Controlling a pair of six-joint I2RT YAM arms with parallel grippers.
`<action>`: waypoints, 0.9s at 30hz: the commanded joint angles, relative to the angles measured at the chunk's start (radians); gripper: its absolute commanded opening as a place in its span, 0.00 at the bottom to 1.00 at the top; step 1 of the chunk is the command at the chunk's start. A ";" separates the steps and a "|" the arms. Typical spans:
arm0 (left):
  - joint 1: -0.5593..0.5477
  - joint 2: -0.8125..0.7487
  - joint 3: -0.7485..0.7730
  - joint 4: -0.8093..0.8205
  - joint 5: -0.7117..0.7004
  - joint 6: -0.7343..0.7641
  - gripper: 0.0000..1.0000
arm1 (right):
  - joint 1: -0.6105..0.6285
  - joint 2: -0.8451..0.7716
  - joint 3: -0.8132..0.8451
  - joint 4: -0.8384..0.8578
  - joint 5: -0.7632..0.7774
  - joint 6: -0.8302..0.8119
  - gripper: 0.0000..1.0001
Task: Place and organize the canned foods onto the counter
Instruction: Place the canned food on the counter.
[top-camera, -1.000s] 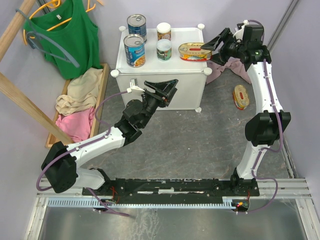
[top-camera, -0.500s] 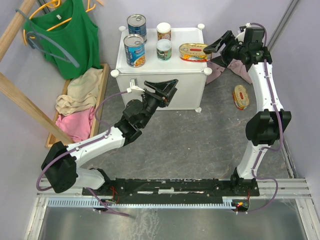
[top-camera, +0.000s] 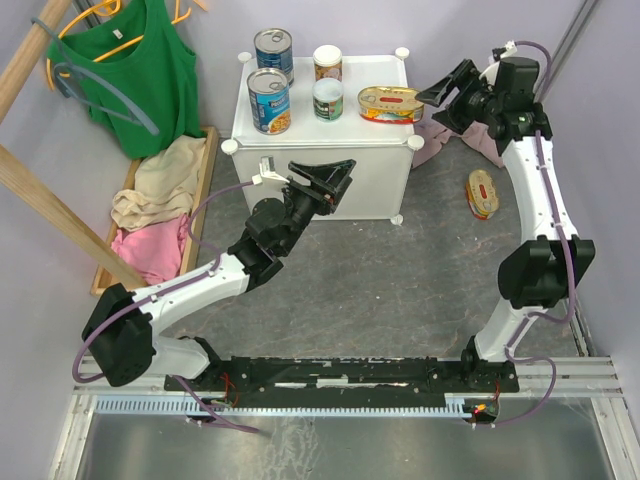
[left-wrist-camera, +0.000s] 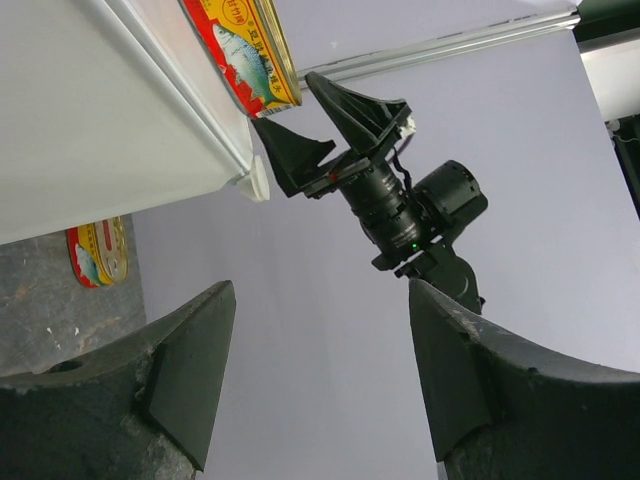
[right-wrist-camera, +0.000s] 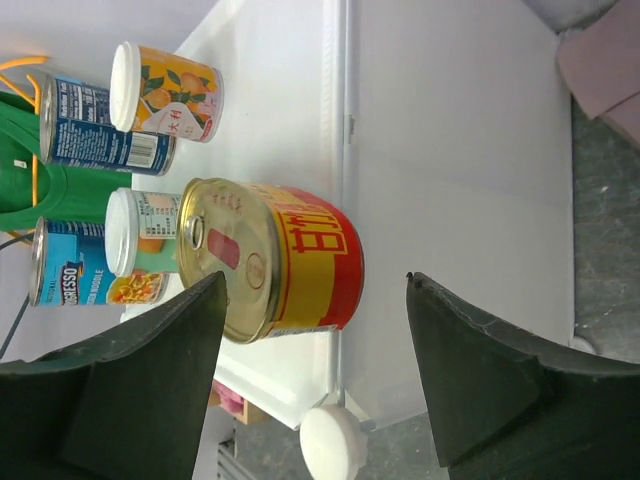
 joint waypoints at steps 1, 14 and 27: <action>0.009 -0.039 0.014 0.007 -0.002 0.075 0.77 | -0.005 -0.099 -0.029 0.100 0.070 -0.047 0.80; 0.009 0.031 0.157 -0.150 0.051 0.259 0.77 | 0.029 -0.351 -0.301 0.127 0.282 -0.198 0.46; 0.009 0.108 0.290 -0.269 0.042 0.420 0.73 | 0.180 -0.314 -0.270 0.075 0.371 -0.288 0.15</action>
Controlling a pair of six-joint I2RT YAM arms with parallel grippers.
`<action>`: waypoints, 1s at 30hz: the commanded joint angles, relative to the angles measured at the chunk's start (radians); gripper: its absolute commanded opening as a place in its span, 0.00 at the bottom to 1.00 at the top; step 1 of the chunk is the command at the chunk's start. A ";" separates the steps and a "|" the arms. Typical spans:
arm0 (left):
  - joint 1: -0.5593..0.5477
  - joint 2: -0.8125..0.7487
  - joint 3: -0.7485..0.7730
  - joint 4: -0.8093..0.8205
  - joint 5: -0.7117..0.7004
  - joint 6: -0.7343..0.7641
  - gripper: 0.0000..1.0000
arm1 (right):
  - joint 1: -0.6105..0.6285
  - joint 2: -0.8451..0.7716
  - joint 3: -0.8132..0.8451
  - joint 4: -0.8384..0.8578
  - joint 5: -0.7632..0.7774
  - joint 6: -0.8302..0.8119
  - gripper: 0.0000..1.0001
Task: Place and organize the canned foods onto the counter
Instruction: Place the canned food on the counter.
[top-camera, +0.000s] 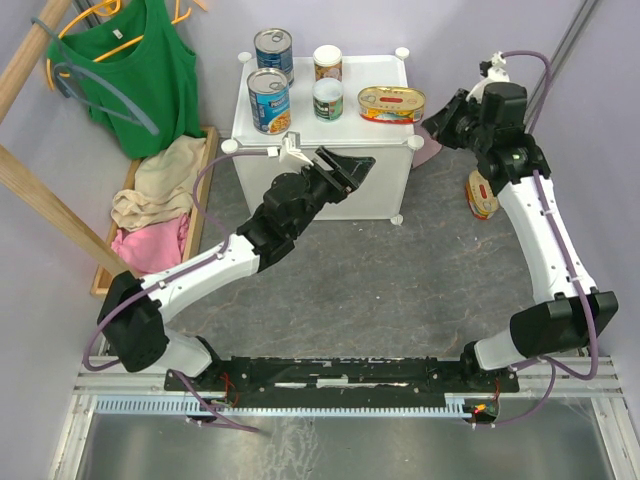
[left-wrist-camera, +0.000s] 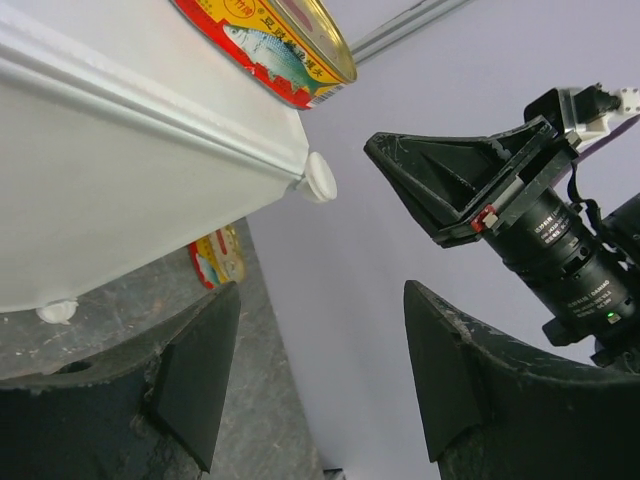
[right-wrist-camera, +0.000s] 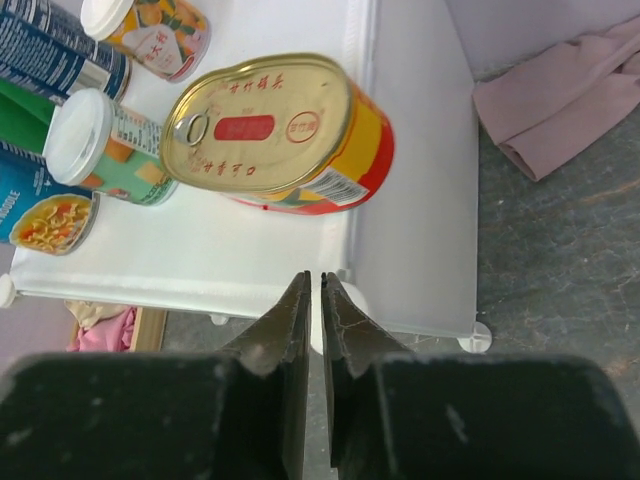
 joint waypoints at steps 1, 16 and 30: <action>0.005 0.003 0.080 -0.039 -0.018 0.138 0.72 | 0.043 0.025 0.032 0.015 0.050 -0.049 0.14; 0.005 0.049 0.161 -0.105 -0.063 0.267 0.65 | 0.098 0.090 0.089 0.007 0.097 -0.085 0.12; 0.005 0.055 0.173 -0.125 -0.109 0.349 0.63 | 0.101 0.188 0.179 0.034 0.068 -0.086 0.10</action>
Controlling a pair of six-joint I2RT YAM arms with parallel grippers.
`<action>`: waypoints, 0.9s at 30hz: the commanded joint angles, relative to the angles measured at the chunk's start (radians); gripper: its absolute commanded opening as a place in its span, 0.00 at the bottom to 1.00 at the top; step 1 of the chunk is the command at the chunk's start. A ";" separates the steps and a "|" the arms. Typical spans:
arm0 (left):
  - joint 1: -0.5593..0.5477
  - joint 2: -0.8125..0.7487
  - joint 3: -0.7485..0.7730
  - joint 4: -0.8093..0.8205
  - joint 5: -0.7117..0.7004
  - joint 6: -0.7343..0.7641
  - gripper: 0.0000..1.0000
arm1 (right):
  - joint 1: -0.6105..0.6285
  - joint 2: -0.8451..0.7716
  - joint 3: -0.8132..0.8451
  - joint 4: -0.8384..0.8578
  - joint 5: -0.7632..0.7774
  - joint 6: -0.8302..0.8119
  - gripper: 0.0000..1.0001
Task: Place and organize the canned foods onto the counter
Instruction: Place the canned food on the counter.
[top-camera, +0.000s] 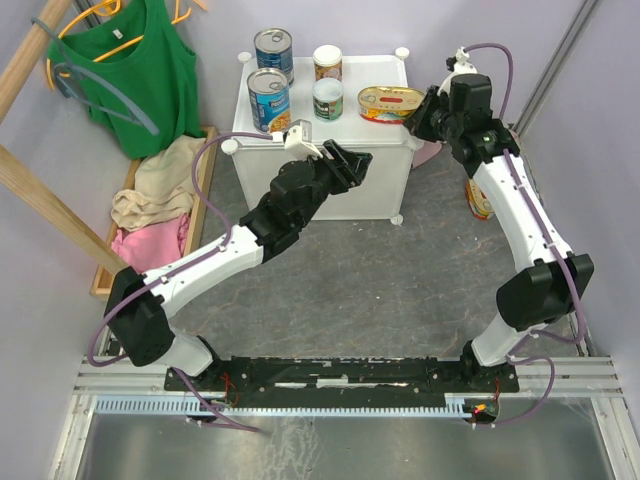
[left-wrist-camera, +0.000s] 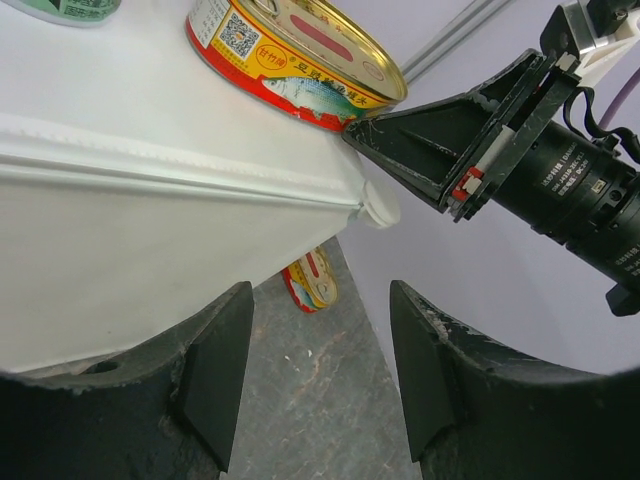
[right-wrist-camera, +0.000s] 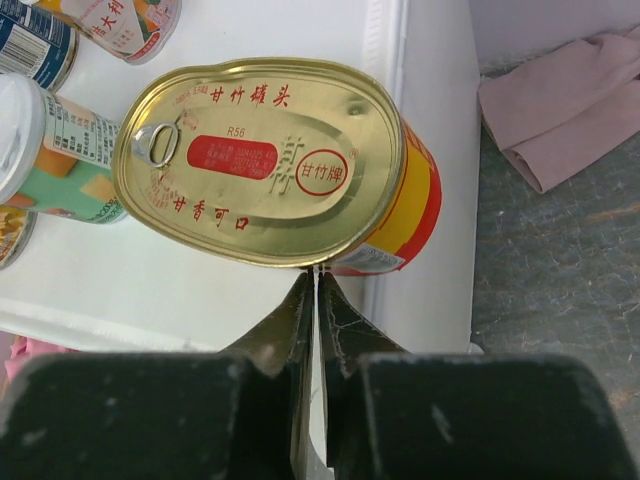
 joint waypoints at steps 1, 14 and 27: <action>0.005 0.007 0.045 0.012 -0.042 0.077 0.63 | 0.008 0.017 0.063 0.054 -0.008 -0.013 0.11; 0.005 -0.023 0.011 0.015 -0.095 0.134 0.62 | 0.046 0.075 0.097 0.096 -0.030 0.000 0.09; 0.005 -0.115 -0.088 0.039 -0.136 0.153 0.61 | 0.100 0.111 0.127 0.095 0.030 -0.028 0.08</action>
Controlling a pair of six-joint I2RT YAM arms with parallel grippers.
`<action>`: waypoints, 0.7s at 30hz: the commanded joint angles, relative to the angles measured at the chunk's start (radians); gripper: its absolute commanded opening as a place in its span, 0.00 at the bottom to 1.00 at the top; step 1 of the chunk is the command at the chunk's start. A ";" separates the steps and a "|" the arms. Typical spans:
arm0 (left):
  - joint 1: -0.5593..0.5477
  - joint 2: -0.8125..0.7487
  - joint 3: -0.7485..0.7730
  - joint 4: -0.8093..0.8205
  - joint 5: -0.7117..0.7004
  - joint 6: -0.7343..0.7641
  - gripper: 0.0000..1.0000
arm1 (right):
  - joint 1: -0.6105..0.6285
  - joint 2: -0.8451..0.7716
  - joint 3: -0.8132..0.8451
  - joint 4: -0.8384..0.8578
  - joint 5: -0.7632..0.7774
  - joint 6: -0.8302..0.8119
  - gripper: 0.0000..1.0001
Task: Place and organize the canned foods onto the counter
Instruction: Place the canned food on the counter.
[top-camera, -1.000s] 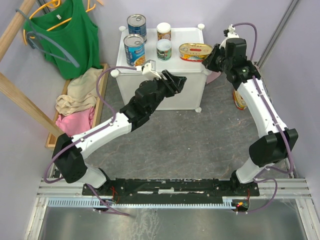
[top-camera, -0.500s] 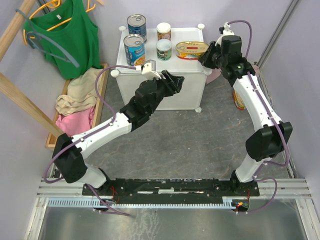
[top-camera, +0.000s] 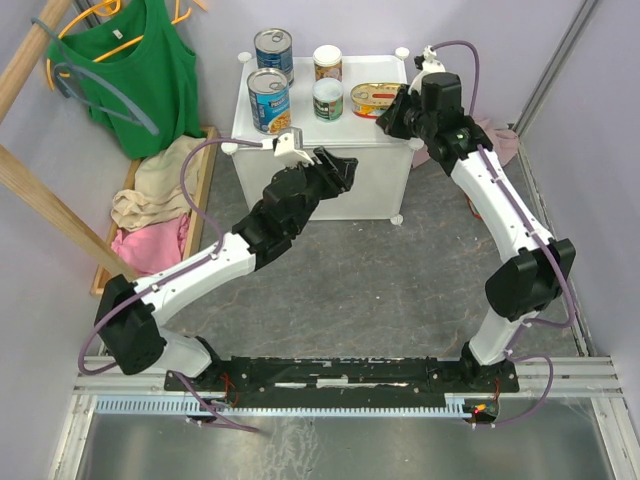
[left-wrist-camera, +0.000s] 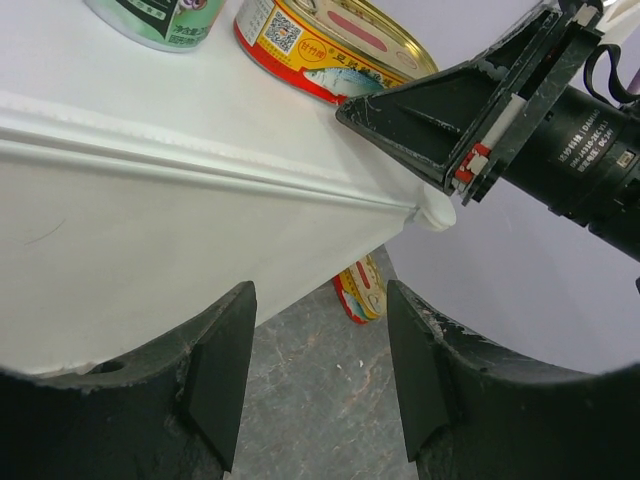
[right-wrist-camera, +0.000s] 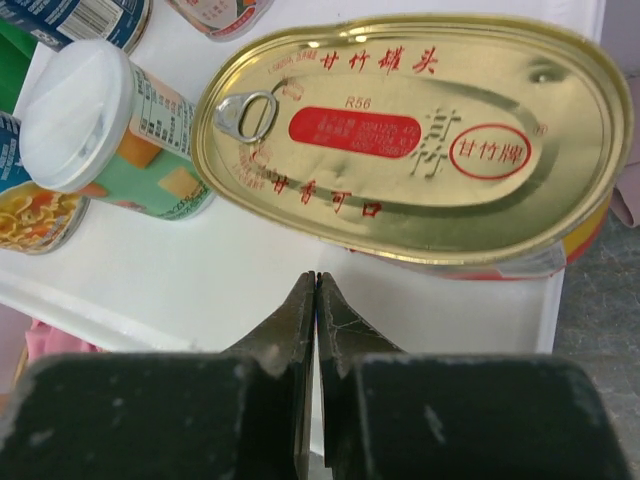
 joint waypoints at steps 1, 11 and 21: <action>0.005 -0.070 -0.027 0.047 -0.041 0.063 0.61 | 0.003 0.032 0.079 0.028 0.044 -0.029 0.08; 0.006 -0.128 -0.088 0.063 -0.052 0.071 0.60 | 0.005 0.083 0.143 0.014 0.110 -0.060 0.08; 0.004 -0.157 -0.130 0.087 -0.066 0.080 0.60 | 0.006 0.151 0.210 0.028 0.089 -0.053 0.07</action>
